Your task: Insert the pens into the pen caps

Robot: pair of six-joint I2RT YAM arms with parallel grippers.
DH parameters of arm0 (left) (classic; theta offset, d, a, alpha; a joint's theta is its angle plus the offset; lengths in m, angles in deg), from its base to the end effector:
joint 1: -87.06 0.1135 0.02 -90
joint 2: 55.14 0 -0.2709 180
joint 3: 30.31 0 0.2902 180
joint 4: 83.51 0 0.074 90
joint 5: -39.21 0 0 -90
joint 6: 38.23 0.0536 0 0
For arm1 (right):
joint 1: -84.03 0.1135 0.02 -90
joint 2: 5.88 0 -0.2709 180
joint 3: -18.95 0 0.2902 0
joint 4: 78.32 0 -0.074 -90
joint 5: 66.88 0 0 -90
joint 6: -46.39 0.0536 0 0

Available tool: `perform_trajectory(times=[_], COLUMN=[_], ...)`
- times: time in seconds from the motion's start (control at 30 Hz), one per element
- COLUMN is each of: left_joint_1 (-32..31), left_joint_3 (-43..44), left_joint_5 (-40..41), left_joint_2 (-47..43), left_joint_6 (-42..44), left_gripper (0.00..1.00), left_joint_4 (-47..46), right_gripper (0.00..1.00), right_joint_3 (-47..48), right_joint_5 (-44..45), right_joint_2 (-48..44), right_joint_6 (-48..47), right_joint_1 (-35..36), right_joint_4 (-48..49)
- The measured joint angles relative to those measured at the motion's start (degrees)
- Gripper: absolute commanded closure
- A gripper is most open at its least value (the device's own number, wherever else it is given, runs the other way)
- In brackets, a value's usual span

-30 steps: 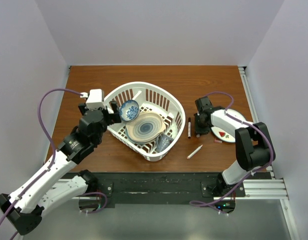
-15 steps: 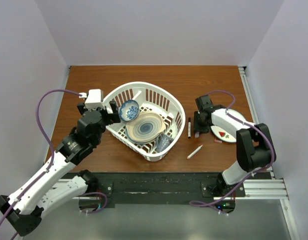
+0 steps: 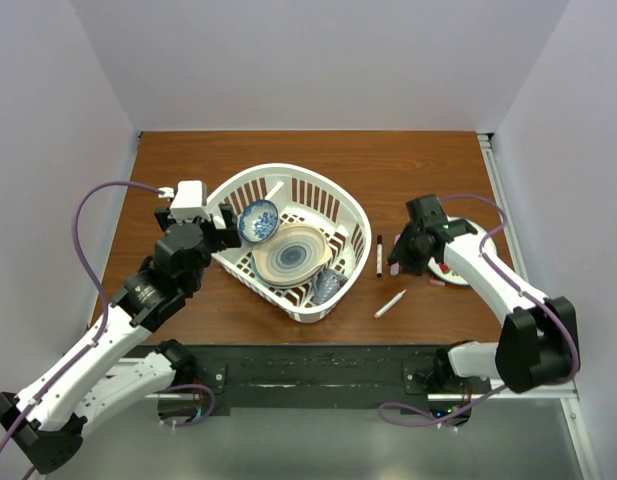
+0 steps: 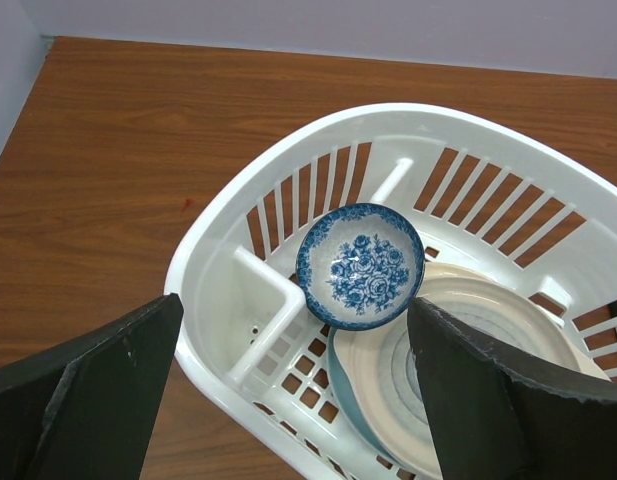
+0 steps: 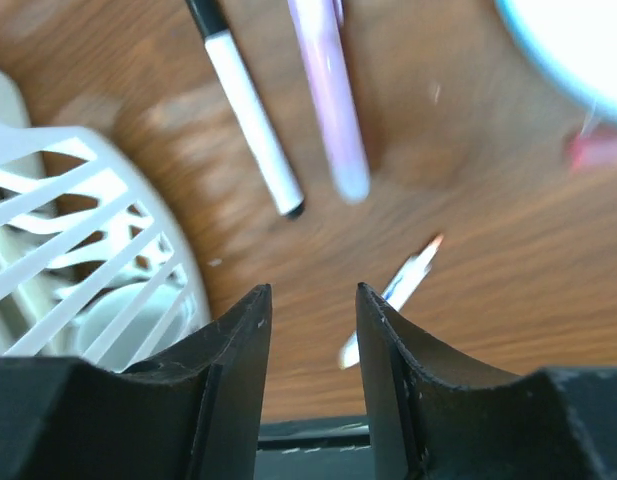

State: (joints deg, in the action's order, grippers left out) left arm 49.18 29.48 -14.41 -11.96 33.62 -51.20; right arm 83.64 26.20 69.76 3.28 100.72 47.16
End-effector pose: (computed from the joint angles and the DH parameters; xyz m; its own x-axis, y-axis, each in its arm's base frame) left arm 0.1879 -0.1059 0.3501 -0.2166 -0.1493 -0.9648 -0.0251 0.9888 -0.1474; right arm 0.2793 0.0807 0.2048 -0.7893 0.5244 -0.3194 0.4548 0.8488 0.2697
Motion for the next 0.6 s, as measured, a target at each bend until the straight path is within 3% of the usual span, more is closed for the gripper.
perform_trajectory(times=[0.2, 0.6], left_joint_1=[0.0, 0.0], left_joint_3=[-0.8, -0.9], left_joint_5=[-0.4, -0.4], left_joint_2=[-0.7, -1.4], left_joint_6=[0.0, -0.1], left_gripper=[0.00, 0.00], left_joint_4=[-0.2, -0.2], right_gripper=[0.53, 0.58], right_joint_3=[-5.8, -9.2], right_joint_5=[-1.7, -0.8], right_joint_2=[-5.3, -2.3], right_joint_6=[12.2, 21.1], right_joint_1=[0.0, 0.0], right_joint_4=[-3.0, -5.1])
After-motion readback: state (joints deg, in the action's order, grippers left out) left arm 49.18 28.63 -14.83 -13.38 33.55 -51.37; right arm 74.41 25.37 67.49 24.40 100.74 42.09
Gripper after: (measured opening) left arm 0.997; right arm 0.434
